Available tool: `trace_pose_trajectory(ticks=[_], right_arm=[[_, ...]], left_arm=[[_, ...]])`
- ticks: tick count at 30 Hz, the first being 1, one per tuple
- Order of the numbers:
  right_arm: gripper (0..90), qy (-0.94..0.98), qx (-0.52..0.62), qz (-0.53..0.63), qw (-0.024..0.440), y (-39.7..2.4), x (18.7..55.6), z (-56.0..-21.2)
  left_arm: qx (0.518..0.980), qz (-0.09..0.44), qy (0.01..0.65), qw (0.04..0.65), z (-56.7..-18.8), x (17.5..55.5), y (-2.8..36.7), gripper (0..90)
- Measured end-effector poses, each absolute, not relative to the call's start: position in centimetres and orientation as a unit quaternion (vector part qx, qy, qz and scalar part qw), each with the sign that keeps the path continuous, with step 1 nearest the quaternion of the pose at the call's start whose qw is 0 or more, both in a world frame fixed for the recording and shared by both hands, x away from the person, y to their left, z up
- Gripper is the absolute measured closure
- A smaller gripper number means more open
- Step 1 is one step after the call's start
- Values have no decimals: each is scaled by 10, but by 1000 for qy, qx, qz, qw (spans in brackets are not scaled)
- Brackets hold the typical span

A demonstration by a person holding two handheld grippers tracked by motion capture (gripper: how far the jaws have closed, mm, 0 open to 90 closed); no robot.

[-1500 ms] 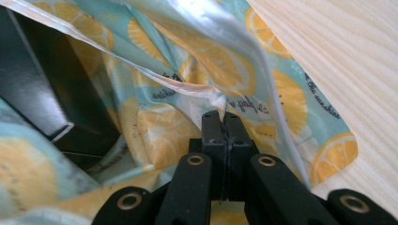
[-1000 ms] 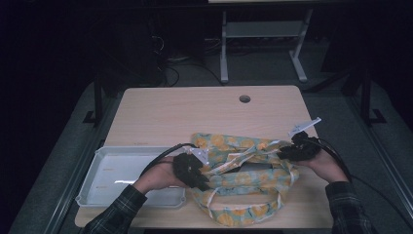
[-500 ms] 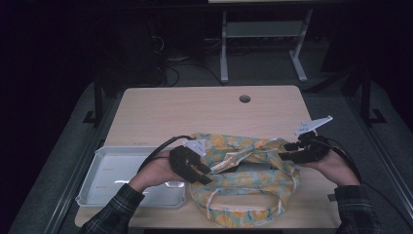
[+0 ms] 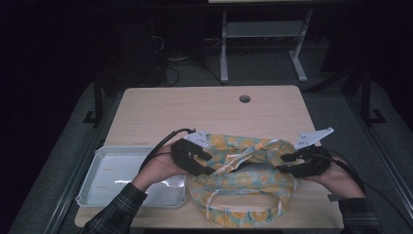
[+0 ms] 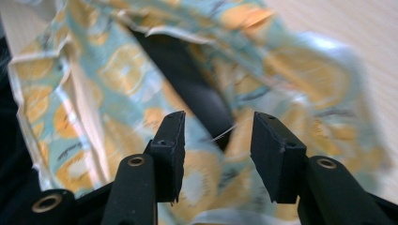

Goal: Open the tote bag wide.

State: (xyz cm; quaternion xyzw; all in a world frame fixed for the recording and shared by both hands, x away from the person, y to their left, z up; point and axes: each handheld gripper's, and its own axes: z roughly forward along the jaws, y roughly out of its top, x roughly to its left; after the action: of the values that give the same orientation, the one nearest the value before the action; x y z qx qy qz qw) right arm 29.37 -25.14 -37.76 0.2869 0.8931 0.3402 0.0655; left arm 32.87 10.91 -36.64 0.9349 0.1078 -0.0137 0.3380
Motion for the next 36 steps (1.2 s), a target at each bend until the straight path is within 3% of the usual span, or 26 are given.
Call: trace_pose_trajectory(ticks=[13,21,36], right_arm=[[468,909,273,311,55,-244,280,-398],[445,913,260,310,57,-238,289,-404],[441,919,244,309,31,-238,295,-414]], left_arm=[[944,-9,114,309,-391,330,83,434],[946,-10,120,300,-398,332,79,540],[945,-14,126,302,-400,334,80,592]])
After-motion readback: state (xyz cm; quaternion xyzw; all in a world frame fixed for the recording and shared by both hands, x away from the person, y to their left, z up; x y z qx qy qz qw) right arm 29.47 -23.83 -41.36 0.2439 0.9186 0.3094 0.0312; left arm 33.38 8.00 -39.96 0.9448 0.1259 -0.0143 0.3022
